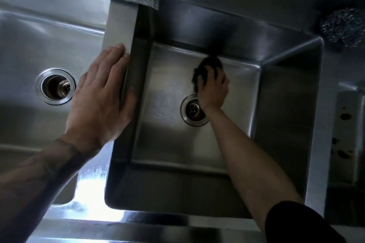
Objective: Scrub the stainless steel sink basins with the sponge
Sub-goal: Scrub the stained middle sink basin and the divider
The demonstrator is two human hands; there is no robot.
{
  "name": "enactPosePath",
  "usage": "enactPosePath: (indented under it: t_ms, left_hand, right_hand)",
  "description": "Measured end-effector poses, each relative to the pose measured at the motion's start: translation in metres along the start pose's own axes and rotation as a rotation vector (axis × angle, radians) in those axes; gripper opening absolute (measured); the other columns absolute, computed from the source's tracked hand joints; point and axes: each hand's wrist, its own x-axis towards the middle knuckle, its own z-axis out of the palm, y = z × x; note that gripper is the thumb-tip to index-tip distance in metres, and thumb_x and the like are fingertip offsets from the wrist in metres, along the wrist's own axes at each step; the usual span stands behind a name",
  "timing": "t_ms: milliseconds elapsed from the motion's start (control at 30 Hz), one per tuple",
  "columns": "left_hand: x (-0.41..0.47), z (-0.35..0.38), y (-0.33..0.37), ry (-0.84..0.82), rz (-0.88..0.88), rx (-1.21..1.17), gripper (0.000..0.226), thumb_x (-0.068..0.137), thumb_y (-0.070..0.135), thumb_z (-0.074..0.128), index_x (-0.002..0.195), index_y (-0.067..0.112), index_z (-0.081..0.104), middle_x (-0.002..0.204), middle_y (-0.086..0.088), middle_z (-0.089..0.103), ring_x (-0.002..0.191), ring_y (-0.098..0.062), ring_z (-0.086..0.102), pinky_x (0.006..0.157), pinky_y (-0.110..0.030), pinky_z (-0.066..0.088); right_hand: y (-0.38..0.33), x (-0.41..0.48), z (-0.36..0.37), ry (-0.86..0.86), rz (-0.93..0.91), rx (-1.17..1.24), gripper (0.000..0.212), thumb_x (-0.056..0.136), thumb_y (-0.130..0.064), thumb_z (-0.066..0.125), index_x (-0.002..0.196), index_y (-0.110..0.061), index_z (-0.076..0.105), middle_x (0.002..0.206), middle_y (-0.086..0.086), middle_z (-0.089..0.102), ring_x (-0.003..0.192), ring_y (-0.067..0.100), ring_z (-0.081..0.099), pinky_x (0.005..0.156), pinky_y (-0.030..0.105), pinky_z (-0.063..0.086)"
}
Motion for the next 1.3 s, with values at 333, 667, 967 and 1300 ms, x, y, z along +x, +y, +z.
enactPosePath:
  t_ms: [333, 667, 967, 1300]
  left_hand:
    - [-0.001, 0.0, -0.001, 0.0, -0.012, 0.004, 0.06, 0.1, 0.029, 0.047, 0.153, 0.0, 0.047, 0.165, -0.017, 0.041, 0.154, -0.038, 0.037, 0.122, -0.058, 0.036]
    - [-0.001, -0.002, 0.001, -0.024, -0.028, 0.001, 0.062, 0.099, 0.029, 0.048, 0.154, 0.0, 0.046, 0.167, -0.016, 0.039, 0.154, -0.038, 0.037, 0.121, -0.059, 0.037]
    - [-0.002, -0.002, 0.0, -0.024, -0.022, -0.005, 0.063, 0.098, 0.028, 0.049, 0.155, 0.001, 0.044, 0.168, -0.016, 0.037, 0.155, -0.038, 0.034, 0.123, -0.057, 0.036]
    - [-0.001, -0.003, 0.002, -0.014, -0.025, -0.007, 0.062, 0.098, 0.03, 0.046, 0.153, 0.0, 0.046, 0.166, -0.017, 0.039, 0.155, -0.038, 0.036, 0.122, -0.058, 0.036]
  right_hand:
    - [0.029, -0.014, -0.004, 0.019, 0.138, 0.06, 0.043, 0.104, -0.033, 0.051, 0.146, -0.025, 0.052, 0.159, 0.009, 0.037, 0.135, 0.039, 0.039, 0.109, 0.045, 0.038]
    - [0.009, -0.088, 0.01, -0.301, -0.789, -0.141, 0.043, 0.094, -0.022, 0.067, 0.137, -0.023, 0.06, 0.151, 0.009, 0.048, 0.126, 0.039, 0.046, 0.099, 0.053, 0.046]
    - [0.082, -0.098, -0.025, -0.09, -0.073, -0.104, 0.041, 0.098, -0.016, 0.06, 0.139, -0.016, 0.056, 0.151, 0.017, 0.042, 0.119, 0.043, 0.047, 0.102, 0.048, 0.043]
    - [0.009, -0.084, -0.003, -0.183, -0.468, -0.157, 0.04, 0.099, -0.022, 0.06, 0.139, -0.019, 0.056, 0.148, 0.013, 0.048, 0.119, 0.042, 0.049, 0.096, 0.049, 0.048]
